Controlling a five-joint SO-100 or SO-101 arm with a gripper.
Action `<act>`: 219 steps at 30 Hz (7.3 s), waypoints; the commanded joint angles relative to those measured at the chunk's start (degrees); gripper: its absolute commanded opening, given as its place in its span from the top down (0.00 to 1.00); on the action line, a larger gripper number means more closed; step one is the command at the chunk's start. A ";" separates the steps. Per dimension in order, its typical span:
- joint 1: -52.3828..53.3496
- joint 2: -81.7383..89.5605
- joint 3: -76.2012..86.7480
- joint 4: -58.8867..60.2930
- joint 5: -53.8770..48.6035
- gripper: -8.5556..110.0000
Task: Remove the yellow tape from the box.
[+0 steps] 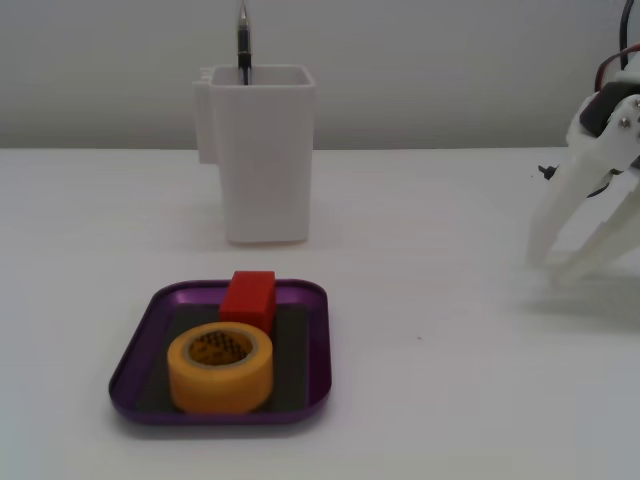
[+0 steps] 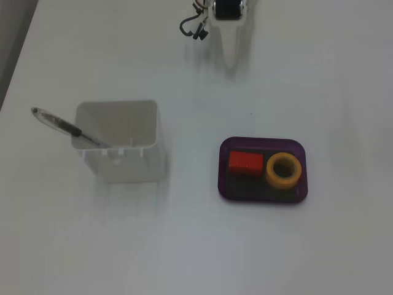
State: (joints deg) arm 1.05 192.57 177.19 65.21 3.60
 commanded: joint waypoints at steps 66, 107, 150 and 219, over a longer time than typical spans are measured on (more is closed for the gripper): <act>-10.99 -99.67 -83.32 -3.25 -21.53 0.82; -10.99 -132.10 -113.64 -4.75 -21.53 0.84; 2.29 -93.34 -84.02 7.91 -12.22 0.93; 2.29 2.64 -1.23 -3.69 0.97 0.94</act>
State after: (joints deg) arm 3.52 192.57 175.61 62.14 4.13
